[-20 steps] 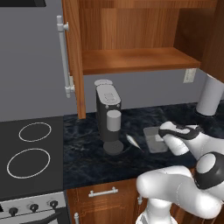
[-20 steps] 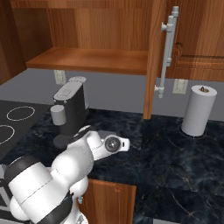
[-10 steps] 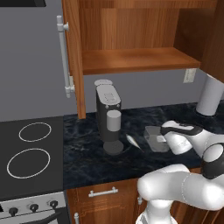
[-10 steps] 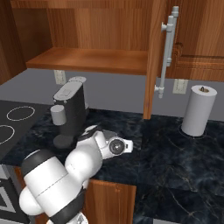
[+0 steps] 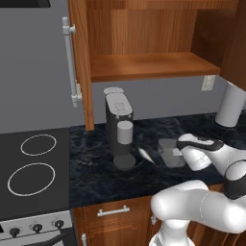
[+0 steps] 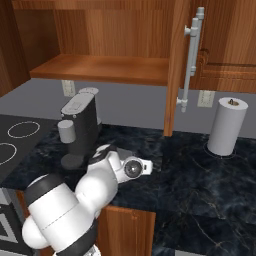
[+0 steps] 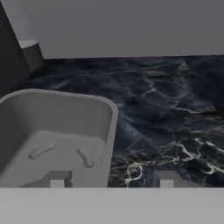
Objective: Retrieve the tupperware from the cabinet, then place the raw meat into the tupperware to avoid contamination.
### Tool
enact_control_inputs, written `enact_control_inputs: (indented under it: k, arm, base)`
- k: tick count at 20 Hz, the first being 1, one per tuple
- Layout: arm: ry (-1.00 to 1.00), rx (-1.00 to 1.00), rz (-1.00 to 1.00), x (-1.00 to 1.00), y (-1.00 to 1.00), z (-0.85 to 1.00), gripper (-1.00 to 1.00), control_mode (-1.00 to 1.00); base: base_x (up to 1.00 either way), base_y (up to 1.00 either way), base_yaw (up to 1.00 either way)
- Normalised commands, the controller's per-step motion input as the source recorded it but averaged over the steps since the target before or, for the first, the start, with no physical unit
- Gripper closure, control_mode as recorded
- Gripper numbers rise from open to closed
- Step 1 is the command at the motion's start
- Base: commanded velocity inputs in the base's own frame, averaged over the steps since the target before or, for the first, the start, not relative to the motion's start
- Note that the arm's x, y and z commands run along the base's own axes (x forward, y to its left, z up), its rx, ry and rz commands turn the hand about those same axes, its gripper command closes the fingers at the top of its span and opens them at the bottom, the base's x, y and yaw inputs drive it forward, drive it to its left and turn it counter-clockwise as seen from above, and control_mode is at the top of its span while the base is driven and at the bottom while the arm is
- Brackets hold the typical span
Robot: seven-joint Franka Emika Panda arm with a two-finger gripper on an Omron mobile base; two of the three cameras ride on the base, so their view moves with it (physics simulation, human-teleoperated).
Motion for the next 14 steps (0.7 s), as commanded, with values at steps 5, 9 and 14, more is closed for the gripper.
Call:
enact_control_inputs:
  k: [5,9,14]
  arm:
    - [0.0,0.0,-0.05,0.0,0.0,0.46,-1.0,-1.0]
    - [0.0,0.0,-0.06,0.0,0.0,0.54,-1.0,-1.0]
    - [0.06,0.0,-0.05,-0.03,0.0,0.6,-1.0,-1.0]
  base:
    - [0.0,0.0,0.0]
    - [0.0,0.0,0.0]
    - [0.0,0.0,0.0]
